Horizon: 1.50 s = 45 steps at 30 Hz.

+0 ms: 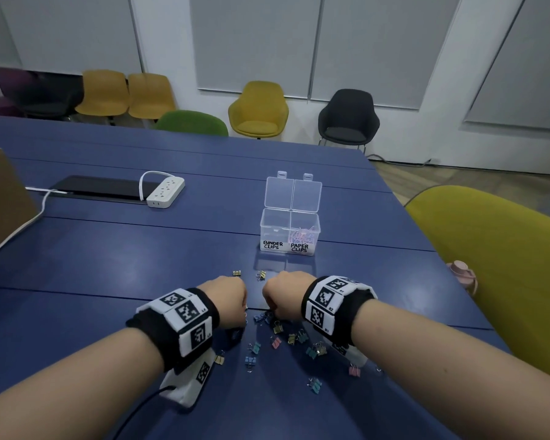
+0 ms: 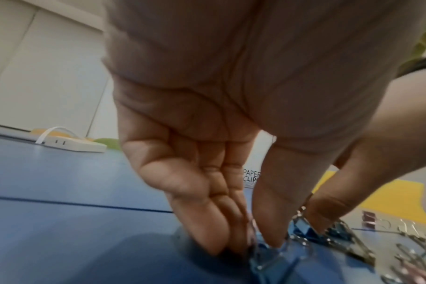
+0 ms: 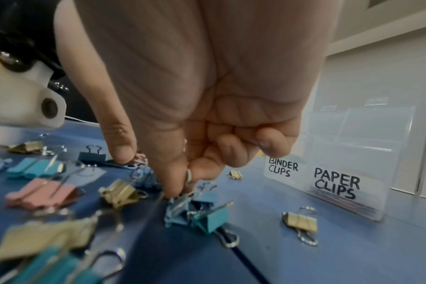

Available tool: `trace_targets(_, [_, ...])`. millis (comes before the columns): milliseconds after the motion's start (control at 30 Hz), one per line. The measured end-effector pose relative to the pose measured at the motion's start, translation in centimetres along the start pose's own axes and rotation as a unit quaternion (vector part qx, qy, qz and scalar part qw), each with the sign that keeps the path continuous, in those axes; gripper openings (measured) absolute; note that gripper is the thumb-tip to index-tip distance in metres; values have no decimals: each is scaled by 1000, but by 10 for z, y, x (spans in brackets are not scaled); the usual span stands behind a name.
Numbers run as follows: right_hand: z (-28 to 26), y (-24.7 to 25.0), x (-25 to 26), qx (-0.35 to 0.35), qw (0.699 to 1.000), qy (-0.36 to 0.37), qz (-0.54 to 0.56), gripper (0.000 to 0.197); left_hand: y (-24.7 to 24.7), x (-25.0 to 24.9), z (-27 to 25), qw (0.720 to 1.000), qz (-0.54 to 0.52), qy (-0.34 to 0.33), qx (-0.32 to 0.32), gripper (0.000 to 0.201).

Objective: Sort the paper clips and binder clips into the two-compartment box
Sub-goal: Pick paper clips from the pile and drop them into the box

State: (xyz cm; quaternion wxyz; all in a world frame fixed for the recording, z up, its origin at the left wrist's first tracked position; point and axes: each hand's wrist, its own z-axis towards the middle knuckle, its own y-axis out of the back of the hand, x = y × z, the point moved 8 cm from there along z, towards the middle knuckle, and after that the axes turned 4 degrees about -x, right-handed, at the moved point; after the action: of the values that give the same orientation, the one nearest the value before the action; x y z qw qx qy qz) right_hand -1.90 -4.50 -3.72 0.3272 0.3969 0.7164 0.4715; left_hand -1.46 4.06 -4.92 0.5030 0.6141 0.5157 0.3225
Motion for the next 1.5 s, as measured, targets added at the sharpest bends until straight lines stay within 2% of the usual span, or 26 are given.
trace_targets(67, [0,2,2,9,1000,-3,-25,5,-1,-1,1,1000,23,14,-7,17])
trace_targets(200, [1,5,5,17,998,11,-61,33,0,-7,0,998,47,31,-11,24])
trace_targets(467, [4,-3,3,29,999,4,-40,28,-2,-16,-1,997,57,42,12,31])
trace_targets(533, [1,1,-1,16,1000,-4,5,15,-5,-15,-2,998,51,38,21,32])
trace_targets(667, [-14,23,-30,-78,987,-11,142,12,-9,-14,-4,999,33,24,34,35])
trace_targets(800, [-34,22,-79,-88,969,-62,224,12,-3,1,-5,994,-86,36,50,31])
trace_targets(900, [-49,16,-112,-97,953,-94,270,17,10,18,-4,967,-243,63,41,20])
trace_targets(1000, [-62,9,-136,-107,933,-121,320,11,22,26,-2,896,-431,96,36,18])
trace_targets(1067, [-65,4,-146,-113,920,-134,352,11,30,21,4,849,-518,92,52,16])
trace_targets(1167, [-60,1,-153,-113,897,-137,405,15,44,8,21,810,-577,74,67,16])
trace_targets(1233, [-51,1,-153,-106,890,-129,424,17,54,-3,34,805,-586,63,70,18])
trace_targets(1300, [-40,5,-153,-114,884,-124,435,16,65,-18,47,815,-574,49,58,20])
trace_targets(1400, [-21,21,-154,-158,875,-118,443,19,88,-34,74,832,-554,38,-22,22])
trace_targets(1500, [-5,47,-162,-238,866,-142,415,14,110,-45,100,841,-526,28,-122,23])
